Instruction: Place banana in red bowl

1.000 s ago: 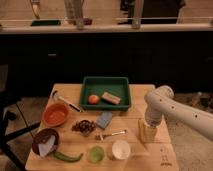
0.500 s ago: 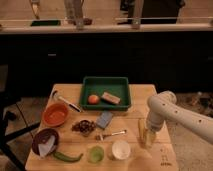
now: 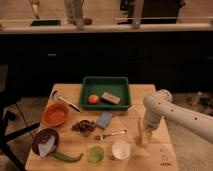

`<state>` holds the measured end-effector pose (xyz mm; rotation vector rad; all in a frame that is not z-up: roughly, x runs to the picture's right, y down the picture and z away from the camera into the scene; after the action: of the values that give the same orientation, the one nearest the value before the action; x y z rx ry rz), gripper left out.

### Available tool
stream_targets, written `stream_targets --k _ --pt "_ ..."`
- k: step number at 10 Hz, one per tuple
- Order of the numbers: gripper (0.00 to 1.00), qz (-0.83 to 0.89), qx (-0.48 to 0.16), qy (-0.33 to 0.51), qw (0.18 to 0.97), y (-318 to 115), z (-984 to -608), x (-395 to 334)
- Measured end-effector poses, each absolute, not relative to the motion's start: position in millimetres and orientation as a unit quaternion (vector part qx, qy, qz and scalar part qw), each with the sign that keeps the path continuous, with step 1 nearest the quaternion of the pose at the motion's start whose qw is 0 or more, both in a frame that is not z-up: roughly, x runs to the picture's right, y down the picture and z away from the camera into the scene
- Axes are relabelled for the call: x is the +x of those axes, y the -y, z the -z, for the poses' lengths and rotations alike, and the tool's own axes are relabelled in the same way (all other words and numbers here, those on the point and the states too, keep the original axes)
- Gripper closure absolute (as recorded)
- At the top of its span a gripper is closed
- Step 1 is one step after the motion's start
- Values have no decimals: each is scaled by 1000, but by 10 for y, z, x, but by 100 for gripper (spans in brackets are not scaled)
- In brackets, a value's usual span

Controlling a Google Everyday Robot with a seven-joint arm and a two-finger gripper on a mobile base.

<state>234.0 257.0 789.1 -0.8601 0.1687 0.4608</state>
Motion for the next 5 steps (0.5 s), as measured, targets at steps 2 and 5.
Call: stream_targets --k 2,5 --pt "20 -251 -400 -75 878 -2581 -7872 2329" --pt "20 -274 -391 -72 876 -2611 -7902 2247"
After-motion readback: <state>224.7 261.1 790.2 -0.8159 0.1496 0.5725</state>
